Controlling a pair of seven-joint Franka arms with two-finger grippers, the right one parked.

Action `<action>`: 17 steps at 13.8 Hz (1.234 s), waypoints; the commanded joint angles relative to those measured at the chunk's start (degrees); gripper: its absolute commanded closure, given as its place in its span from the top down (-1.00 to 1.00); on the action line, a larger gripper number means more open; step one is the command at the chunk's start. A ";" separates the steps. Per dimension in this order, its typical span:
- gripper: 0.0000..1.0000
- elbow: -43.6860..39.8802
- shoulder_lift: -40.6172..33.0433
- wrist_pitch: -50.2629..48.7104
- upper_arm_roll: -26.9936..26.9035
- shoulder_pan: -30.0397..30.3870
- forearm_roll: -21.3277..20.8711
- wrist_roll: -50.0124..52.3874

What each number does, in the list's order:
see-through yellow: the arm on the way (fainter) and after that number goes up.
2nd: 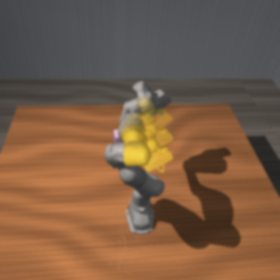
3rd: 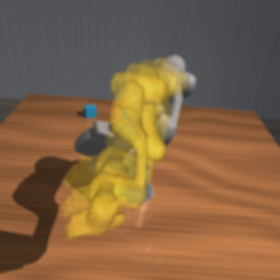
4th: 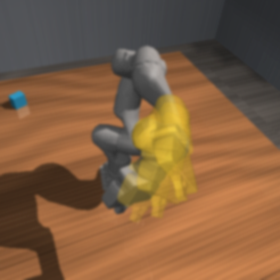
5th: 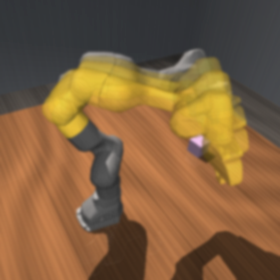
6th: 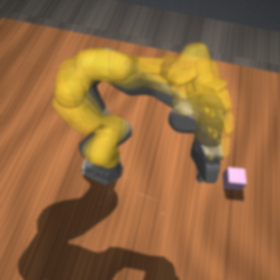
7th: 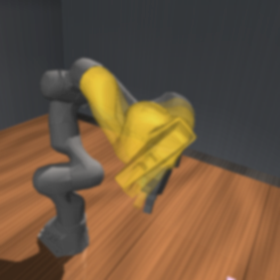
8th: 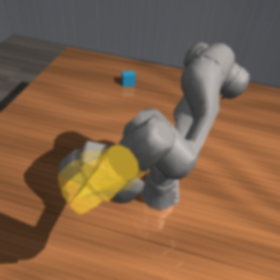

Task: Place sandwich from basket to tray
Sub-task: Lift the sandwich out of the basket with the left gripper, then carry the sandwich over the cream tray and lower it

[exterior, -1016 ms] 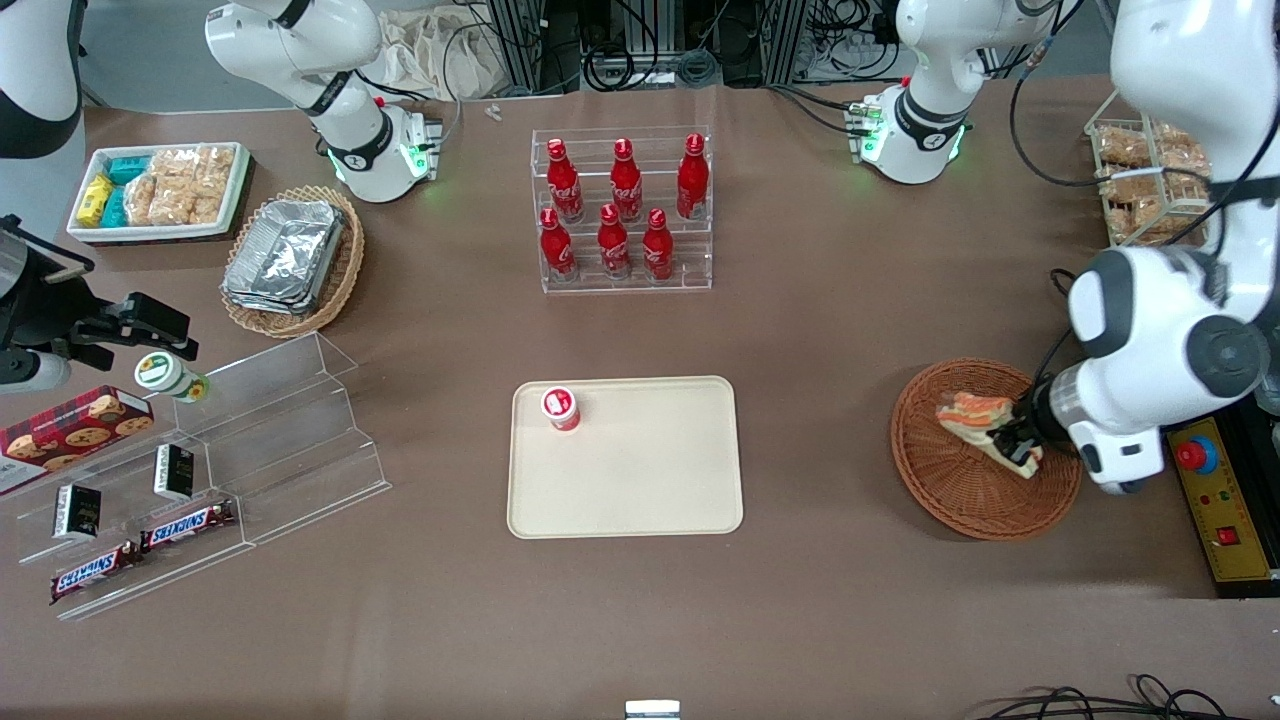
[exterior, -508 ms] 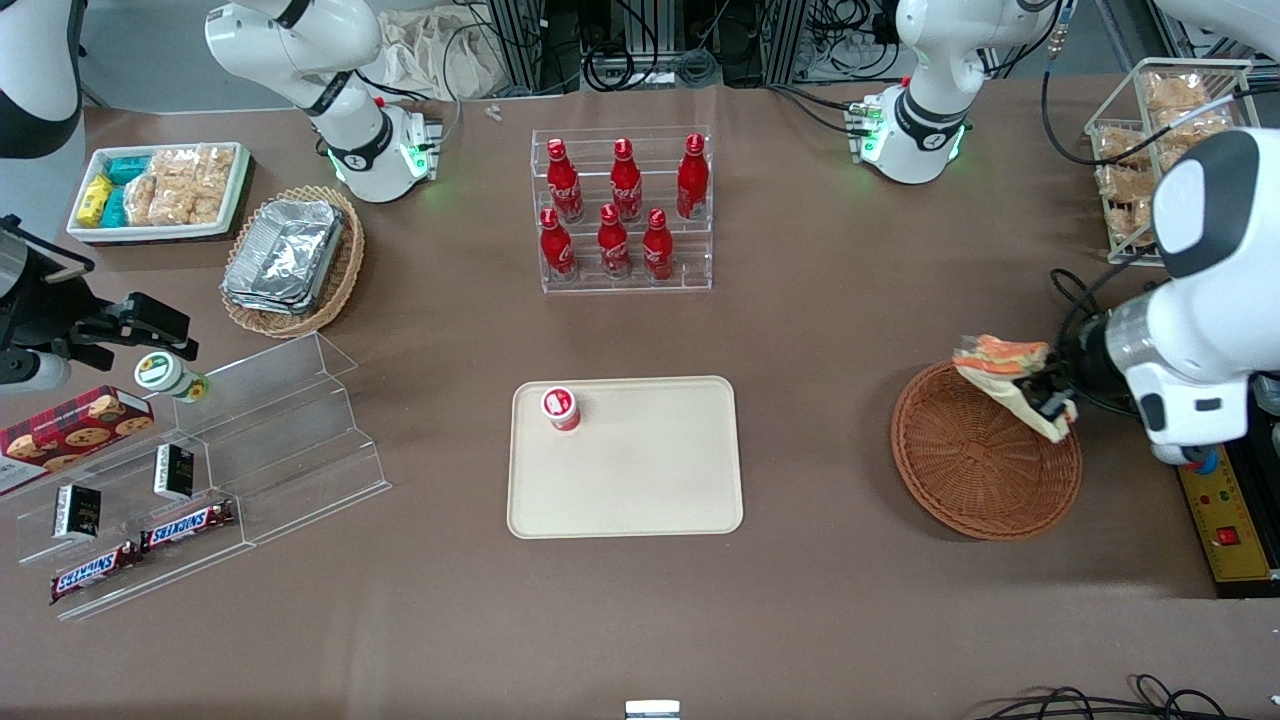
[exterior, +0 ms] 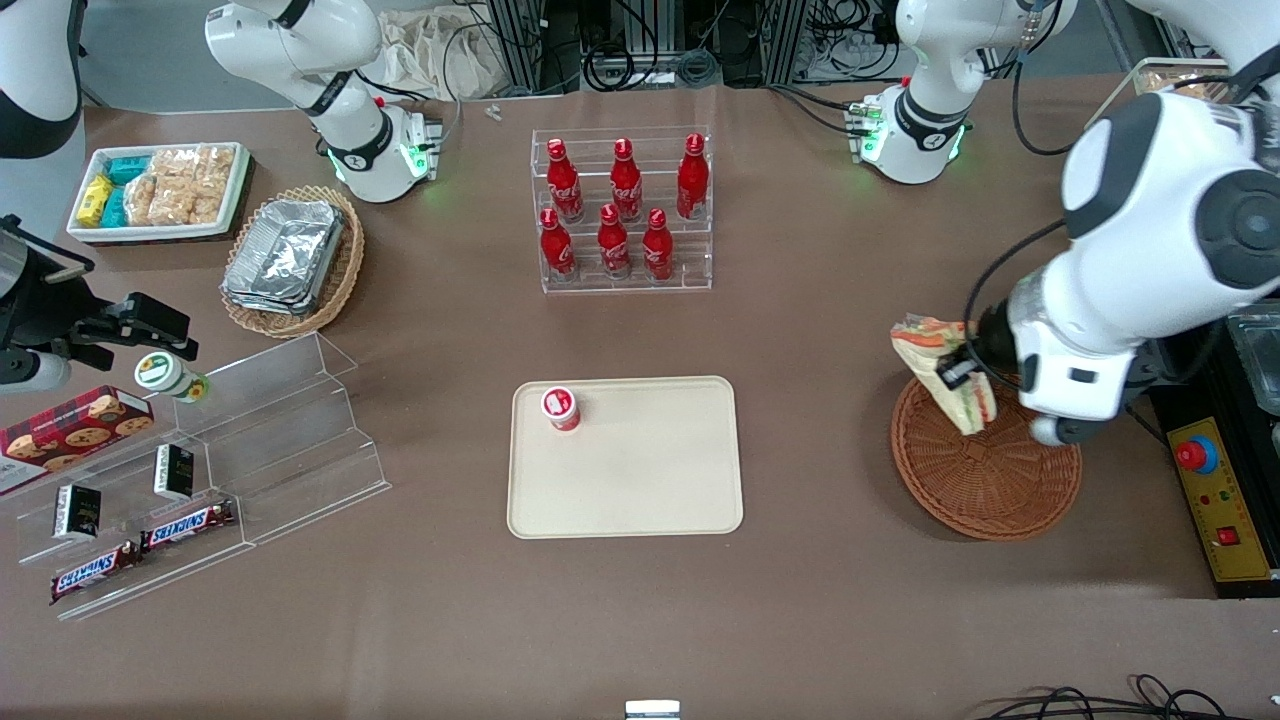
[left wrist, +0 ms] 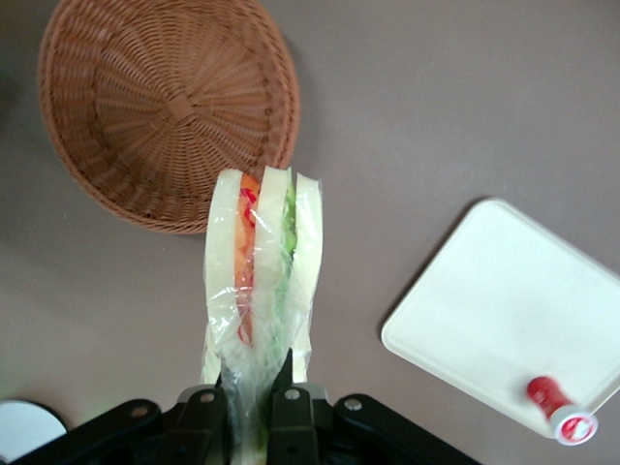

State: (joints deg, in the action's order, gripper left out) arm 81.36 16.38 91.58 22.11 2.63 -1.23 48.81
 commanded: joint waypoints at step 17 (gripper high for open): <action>-1.00 -1.03 22.45 24.69 5.67 -15.28 -11.07 -8.30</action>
State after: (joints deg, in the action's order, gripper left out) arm 81.93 35.53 114.86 27.58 -11.06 -10.53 40.42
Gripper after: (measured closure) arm 0.850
